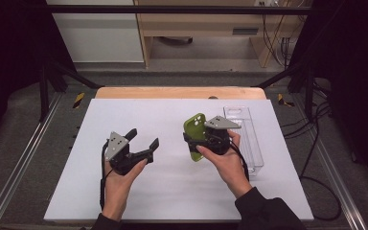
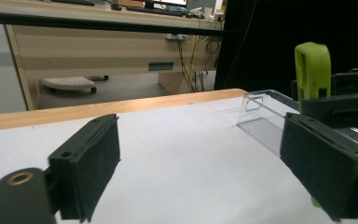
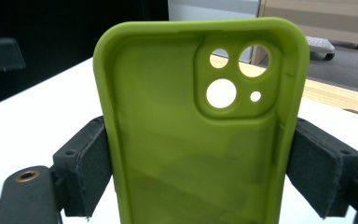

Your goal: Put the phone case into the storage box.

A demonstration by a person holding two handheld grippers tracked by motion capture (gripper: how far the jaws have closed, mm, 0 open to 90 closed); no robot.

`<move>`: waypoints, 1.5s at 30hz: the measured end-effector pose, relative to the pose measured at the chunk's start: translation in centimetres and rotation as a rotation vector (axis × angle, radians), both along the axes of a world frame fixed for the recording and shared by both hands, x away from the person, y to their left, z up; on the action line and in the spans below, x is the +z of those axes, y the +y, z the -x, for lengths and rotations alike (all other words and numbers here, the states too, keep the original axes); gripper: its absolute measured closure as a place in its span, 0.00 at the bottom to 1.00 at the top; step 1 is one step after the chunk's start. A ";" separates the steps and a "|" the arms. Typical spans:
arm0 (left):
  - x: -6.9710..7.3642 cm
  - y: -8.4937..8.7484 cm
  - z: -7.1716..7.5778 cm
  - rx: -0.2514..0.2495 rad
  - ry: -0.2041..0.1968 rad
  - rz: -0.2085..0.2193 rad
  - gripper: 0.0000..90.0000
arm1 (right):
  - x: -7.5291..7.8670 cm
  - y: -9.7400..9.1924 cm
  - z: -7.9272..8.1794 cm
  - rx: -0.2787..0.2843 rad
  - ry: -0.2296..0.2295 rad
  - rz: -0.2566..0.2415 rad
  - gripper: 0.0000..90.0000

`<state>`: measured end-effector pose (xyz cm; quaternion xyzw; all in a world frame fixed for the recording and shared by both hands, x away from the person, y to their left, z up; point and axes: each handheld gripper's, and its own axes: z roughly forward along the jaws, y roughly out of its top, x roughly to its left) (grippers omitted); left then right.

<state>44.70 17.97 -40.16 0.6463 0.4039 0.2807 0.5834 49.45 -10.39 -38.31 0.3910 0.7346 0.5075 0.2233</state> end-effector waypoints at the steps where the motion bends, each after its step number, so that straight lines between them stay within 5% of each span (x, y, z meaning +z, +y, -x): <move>1: -0.1 0.1 0.0 0.001 0.000 0.001 0.10 | 0.1 0.1 0.0 -0.002 0.000 -0.005 0.18; 20: -2.7 3.2 0.4 0.047 -0.052 -0.040 0.02 | 1.3 1.3 -0.6 -0.039 -0.044 -0.023 0.18; 30: -4.0 5.1 0.9 0.076 -0.037 -0.031 0.02 | 3.1 -0.1 0.0 -0.088 -0.085 -0.052 0.18; 45: -5.0 8.1 2.1 0.148 -0.032 -0.033 0.02 | 4.6 -4.9 0.1 -0.228 -0.121 -0.034 0.18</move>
